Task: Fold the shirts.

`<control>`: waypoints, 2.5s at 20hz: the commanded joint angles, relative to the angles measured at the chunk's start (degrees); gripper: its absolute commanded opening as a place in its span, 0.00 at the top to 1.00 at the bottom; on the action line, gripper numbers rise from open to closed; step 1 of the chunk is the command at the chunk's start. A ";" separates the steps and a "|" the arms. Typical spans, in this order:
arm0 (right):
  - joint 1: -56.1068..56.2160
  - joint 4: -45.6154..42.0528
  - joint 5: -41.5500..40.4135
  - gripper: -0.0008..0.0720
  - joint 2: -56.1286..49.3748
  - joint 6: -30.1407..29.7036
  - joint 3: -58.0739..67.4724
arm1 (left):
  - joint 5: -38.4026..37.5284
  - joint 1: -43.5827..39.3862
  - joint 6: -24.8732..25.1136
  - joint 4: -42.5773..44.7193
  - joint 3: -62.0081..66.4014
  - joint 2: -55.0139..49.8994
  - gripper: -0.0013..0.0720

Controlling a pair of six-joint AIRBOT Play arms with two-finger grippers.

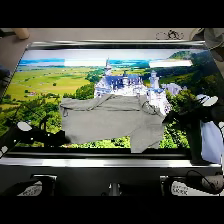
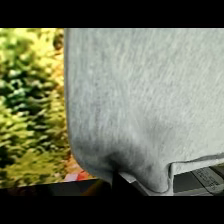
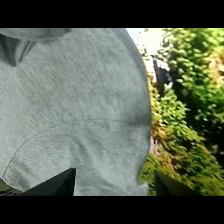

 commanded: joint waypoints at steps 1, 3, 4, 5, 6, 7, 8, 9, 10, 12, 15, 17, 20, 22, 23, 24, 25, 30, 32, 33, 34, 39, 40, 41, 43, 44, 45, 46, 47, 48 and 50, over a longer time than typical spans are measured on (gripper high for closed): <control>1.53 2.36 -8.11 0.29 -3.37 -2.64 -1.33 | 0.24 -0.42 0.09 -0.48 0.13 3.28 0.95; 2.25 2.21 -11.72 0.30 -4.96 -2.43 -1.33 | -0.24 -0.42 0.04 -0.50 0.13 6.54 0.95; 2.69 2.14 -12.15 0.31 -5.73 -1.99 -1.33 | -0.35 -0.42 0.02 -0.50 0.13 8.17 0.95; 2.95 2.27 -12.33 0.32 -6.45 -1.77 -1.33 | -0.35 -0.42 -0.07 -0.52 0.13 9.62 0.95; 3.45 2.40 -12.83 0.44 -7.02 -1.79 -1.33 | -0.33 -0.42 -0.13 -0.52 0.26 10.93 0.95; 3.89 2.12 -13.66 0.85 -7.08 -1.84 -1.11 | -0.35 -0.39 -0.13 -0.50 0.79 11.93 0.95; 4.02 2.51 -13.68 0.96 -6.73 -1.81 -0.26 | -0.35 -0.35 -0.11 -0.28 2.19 12.90 0.95; 4.00 2.67 -12.33 0.96 -5.86 -1.88 1.53 | -0.39 -0.13 -0.13 0.42 4.68 13.99 0.95; 4.00 2.82 -9.57 0.97 -3.98 -3.39 4.74 | -0.52 0.35 -0.15 1.09 8.98 15.72 0.95; 3.98 2.19 -3.72 0.97 2.93 -5.88 14.16 | -0.48 1.14 -0.15 3.48 22.51 19.93 0.95; 4.00 1.09 -7.56 0.96 20.41 -5.95 30.86 | 3.43 2.14 -0.15 5.70 51.34 25.09 0.95; 4.00 0.55 -20.94 0.96 33.29 -6.84 37.33 | 8.57 2.23 -0.61 8.31 69.99 26.56 0.95; 4.00 -1.31 -30.23 0.96 48.04 -6.03 38.71 | 8.61 2.23 -3.43 9.62 85.90 26.67 0.95; 4.00 -3.52 -30.67 0.96 53.22 -5.11 38.71 | 5.33 2.23 -3.41 10.03 89.24 26.95 0.95; 3.98 -5.44 -30.25 0.96 54.14 -3.06 38.71 | 3.91 2.23 -3.41 10.99 89.22 27.10 0.95; 4.00 -6.73 -29.59 0.96 54.14 -1.03 38.71 | 2.23 2.23 -3.41 12.61 89.02 26.99 0.95; 4.00 -7.82 -28.68 0.96 53.59 0.26 38.71 | 0.59 2.23 -3.41 14.80 88.35 26.91 0.95; 4.00 -8.52 -15.98 0.96 44.24 1.09 38.71 | -5.51 2.23 -3.34 21.75 77.48 25.64 0.95; 4.00 -7.58 -10.14 0.96 37.53 1.22 38.71 | -6.32 2.21 -3.34 21.70 70.34 22.93 0.95; 4.00 -7.67 -7.61 0.96 33.57 1.22 38.71 | -6.32 2.21 -3.34 21.68 66.53 20.83 0.95; 4.00 -7.96 -4.39 0.96 29.42 1.22 38.71 | -6.32 2.21 -3.15 21.68 63.19 18.34 0.95; 11.28 -11.10 11.06 0.97 2.75 2.54 37.51 | -4.92 1.09 -0.90 21.49 49.03 -0.52 0.95; 13.86 -12.66 8.11 0.97 -2.51 4.04 37.51 | -4.31 0.63 0.15 21.51 48.76 -5.49 0.95; 15.74 -13.18 4.04 0.96 -6.80 5.88 37.53 | -3.41 0.42 0.04 21.49 49.24 -9.84 0.95; 18.32 -12.81 -5.84 0.96 -13.57 9.25 37.53 | -0.81 0.44 -1.36 21.46 51.49 -17.64 0.95; 18.86 -12.33 -10.73 0.96 -15.93 11.10 37.53 | 0.37 0.44 -1.70 21.46 53.29 -20.96 0.95; 18.99 -11.65 -15.04 0.96 -17.49 12.44 37.55 | 1.46 0.42 -1.73 21.44 55.30 -23.63 0.95; 18.99 -11.28 -19.15 0.96 -18.53 13.64 37.53 | 2.75 0.42 -1.70 20.94 57.57 -26.10 0.95; 18.80 -11.39 -23.37 0.96 -19.21 14.84 37.55 | 4.37 0.42 -1.68 19.82 59.49 -28.13 0.95; 18.60 -11.37 -26.99 0.96 -19.58 14.97 37.55 | 5.99 0.42 -1.70 18.64 61.51 -30.10 0.95; 18.18 -12.07 -30.16 0.96 -19.96 15.58 37.55 | 7.80 0.42 -1.70 15.21 64.26 -33.29 0.95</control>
